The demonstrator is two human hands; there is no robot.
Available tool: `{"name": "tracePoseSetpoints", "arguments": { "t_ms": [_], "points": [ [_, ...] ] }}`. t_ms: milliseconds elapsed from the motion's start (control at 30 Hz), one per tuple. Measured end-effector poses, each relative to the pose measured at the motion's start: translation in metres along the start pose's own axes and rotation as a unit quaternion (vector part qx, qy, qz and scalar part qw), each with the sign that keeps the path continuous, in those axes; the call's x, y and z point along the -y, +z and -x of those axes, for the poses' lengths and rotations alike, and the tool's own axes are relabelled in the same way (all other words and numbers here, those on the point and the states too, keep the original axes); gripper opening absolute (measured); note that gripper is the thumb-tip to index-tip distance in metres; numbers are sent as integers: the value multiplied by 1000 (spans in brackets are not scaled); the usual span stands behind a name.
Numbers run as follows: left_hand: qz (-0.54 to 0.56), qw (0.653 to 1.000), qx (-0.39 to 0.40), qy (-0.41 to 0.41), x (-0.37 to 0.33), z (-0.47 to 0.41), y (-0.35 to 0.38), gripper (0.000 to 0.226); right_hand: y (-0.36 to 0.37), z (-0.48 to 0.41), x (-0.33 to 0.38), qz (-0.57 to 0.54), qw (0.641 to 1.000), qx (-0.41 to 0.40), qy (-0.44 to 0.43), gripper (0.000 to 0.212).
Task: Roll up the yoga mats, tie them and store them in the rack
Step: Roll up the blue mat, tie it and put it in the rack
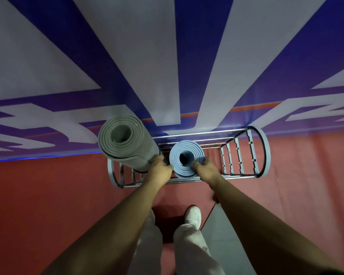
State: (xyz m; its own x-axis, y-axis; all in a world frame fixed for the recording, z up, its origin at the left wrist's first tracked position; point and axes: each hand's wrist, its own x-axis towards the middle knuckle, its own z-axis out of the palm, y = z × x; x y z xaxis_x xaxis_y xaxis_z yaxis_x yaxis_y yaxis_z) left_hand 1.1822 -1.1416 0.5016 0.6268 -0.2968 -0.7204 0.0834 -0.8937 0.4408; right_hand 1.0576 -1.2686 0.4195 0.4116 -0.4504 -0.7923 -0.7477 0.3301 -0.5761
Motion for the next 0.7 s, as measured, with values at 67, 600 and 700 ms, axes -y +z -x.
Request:
{"name": "tracePoseSetpoints", "arguments": {
  "t_ms": [67, 600, 700],
  "points": [
    [-8, 1000, -1, 8, -7, 5, -5, 23, -7, 14, 14, -7, 1000, -6, 4, 56],
    [32, 999, 17, 32, -37, 57, -31, 10, -57, 84, 42, 72, 993, -88, -17, 52],
    [47, 997, 15, 58, -51, 67, -50, 16, -71, 113, 58, 79, 991, -99, -53, 43]
  ]
}}
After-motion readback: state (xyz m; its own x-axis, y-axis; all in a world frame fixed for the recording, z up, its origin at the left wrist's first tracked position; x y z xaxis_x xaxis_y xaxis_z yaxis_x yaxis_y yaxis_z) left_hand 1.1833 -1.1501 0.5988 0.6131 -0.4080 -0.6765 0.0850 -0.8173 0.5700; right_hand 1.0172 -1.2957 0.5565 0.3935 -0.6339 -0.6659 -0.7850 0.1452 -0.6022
